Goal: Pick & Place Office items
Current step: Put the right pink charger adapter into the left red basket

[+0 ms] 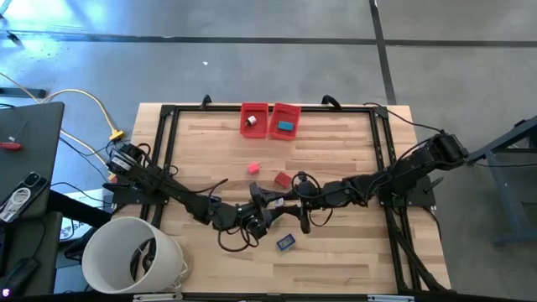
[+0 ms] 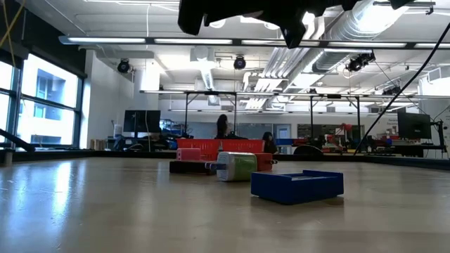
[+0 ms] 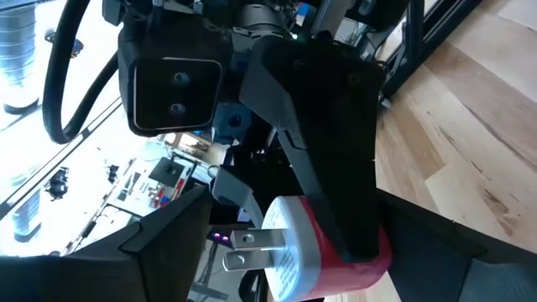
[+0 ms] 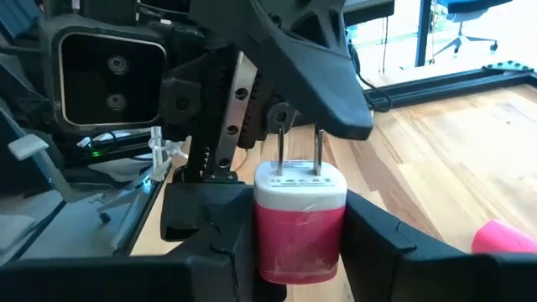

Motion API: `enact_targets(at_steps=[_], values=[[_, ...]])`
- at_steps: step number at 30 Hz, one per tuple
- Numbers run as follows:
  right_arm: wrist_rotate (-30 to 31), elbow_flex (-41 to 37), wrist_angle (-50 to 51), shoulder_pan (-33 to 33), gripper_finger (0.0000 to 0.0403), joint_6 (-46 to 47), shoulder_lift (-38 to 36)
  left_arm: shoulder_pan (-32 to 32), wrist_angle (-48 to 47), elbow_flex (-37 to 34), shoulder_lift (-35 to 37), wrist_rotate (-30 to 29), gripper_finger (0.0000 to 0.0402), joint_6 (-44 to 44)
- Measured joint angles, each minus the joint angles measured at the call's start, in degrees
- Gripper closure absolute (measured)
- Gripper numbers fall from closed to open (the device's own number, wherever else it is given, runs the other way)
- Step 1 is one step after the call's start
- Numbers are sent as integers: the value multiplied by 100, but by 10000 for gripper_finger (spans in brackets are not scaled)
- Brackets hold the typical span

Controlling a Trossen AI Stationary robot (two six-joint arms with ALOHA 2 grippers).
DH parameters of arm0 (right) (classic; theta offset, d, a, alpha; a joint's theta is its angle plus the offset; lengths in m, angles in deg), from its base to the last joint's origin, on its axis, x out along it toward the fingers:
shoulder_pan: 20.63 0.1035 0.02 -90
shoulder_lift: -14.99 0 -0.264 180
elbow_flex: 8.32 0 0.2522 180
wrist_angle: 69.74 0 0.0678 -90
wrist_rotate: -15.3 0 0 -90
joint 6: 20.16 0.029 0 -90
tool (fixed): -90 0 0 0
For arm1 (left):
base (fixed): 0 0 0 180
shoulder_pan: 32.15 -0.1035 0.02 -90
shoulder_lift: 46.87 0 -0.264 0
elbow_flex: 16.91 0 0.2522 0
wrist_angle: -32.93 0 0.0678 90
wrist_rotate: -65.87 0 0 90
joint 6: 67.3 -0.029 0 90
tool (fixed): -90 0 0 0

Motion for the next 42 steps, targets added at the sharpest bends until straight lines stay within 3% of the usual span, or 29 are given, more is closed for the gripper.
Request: enact_targets(at_steps=[23,33,42], values=[[7,0,17,0,275,70,0,26,-13,0,0,-243,95,-9],[13,0,12,-2,276,114,-2,28,-136,0,0,-269,164,86],[-33,0,42,-2,272,90,-2,51,-170,0,0,-269,146,147]])
